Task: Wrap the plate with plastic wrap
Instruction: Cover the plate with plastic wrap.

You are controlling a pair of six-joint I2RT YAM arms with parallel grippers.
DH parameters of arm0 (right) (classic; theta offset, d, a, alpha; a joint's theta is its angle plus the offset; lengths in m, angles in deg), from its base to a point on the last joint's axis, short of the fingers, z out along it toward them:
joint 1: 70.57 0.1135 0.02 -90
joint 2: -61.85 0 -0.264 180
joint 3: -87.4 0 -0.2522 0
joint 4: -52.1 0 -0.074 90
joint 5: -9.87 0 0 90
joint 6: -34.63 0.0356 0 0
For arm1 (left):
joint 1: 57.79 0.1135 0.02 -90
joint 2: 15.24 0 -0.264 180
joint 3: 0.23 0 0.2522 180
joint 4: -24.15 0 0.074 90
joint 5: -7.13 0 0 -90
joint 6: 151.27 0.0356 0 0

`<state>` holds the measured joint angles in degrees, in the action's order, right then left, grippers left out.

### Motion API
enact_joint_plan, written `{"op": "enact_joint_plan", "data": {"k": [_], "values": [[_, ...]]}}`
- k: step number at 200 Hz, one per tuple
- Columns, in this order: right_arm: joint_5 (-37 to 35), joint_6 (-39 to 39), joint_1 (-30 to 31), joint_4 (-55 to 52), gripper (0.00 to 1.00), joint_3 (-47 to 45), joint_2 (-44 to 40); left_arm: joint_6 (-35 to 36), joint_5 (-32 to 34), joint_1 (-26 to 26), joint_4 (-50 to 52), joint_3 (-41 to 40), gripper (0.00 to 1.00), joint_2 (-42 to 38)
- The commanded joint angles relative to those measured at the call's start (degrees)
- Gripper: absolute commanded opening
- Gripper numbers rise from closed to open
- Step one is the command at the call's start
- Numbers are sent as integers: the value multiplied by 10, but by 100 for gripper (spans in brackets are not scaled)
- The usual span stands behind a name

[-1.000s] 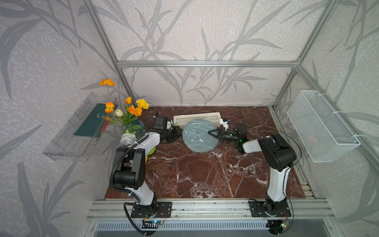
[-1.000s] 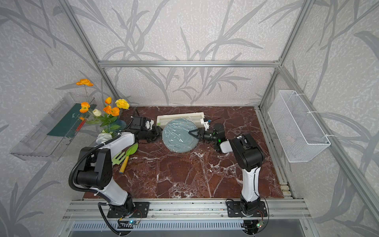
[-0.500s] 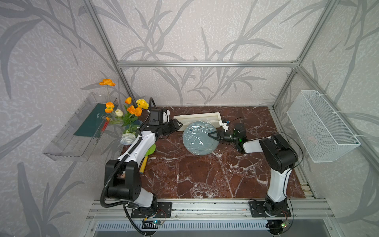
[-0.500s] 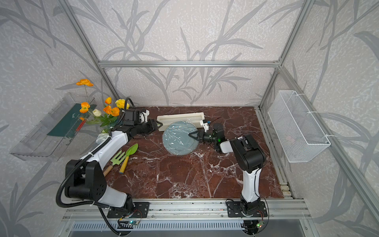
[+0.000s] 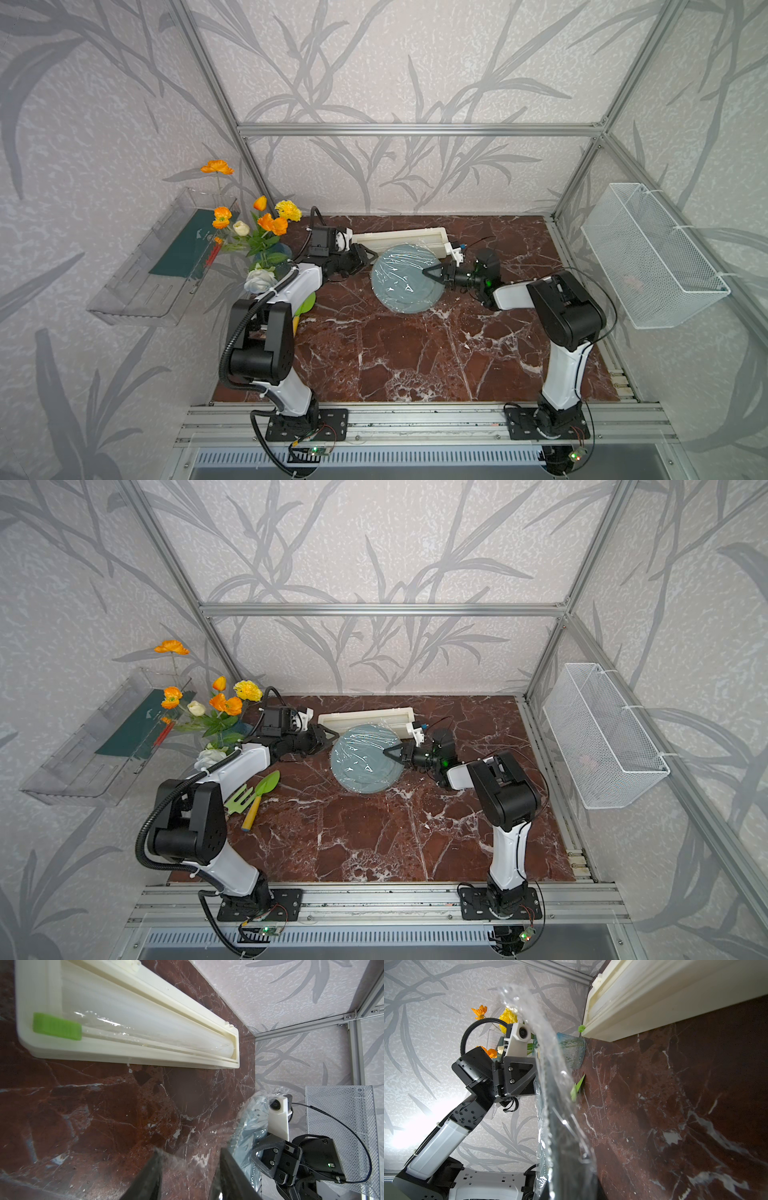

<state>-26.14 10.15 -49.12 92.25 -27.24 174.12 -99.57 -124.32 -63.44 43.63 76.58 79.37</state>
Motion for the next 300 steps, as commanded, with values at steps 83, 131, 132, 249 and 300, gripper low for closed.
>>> {"op": "enact_joint_plan", "data": {"k": [83,131,132,249,300], "values": [[-5,20,21,56,0,61,0,-17,-71,-23,-41,-23,25,-5],[-2,-2,2,31,34,24,-18,16,-47,-22,-16,-19,0,-20],[-2,-2,1,30,35,23,-18,17,-47,-22,-16,-19,0,-20],[-75,-329,15,-359,52,135,-114,86,-72,-43,-167,-98,0,-65],[-58,-337,18,-354,52,199,-38,67,-105,-48,-180,-90,0,-59]]}}
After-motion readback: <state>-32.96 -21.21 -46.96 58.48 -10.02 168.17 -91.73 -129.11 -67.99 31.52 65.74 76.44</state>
